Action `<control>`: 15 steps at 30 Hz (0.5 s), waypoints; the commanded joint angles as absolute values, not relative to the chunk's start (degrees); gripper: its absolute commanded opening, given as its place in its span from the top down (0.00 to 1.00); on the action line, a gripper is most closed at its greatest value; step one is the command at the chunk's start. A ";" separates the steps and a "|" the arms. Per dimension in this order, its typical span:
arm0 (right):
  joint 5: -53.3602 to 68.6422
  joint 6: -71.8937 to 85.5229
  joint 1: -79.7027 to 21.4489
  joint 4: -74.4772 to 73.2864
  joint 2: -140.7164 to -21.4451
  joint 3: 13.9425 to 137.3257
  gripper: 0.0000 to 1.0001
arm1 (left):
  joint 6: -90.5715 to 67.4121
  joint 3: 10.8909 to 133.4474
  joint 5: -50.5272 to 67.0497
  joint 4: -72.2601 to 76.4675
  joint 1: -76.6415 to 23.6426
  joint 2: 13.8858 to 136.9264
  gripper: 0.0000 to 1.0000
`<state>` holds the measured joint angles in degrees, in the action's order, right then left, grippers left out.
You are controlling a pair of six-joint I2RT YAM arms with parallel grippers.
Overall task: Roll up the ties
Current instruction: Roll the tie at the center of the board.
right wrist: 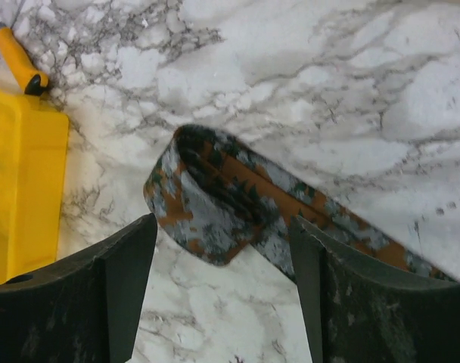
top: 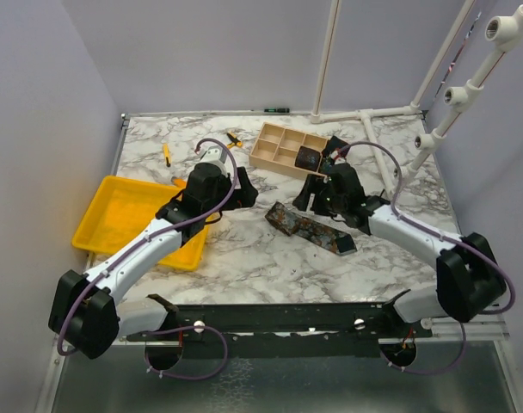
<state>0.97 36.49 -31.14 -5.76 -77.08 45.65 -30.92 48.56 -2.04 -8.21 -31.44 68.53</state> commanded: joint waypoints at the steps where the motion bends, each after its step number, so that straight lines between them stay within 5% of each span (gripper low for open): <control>1: -1.72 36.57 -30.97 -8.68 -87.58 56.97 0.26 | -31.46 47.22 -5.17 -9.27 -31.03 65.39 0.01; 10: -1.19 32.54 -30.86 -17.39 -109.98 76.51 0.33 | -35.20 37.64 -6.27 -13.77 -30.76 51.27 0.01; 15: 2.08 32.57 -30.86 -17.18 -113.73 77.46 0.50 | -36.82 34.52 -5.09 -14.76 -30.76 47.90 0.01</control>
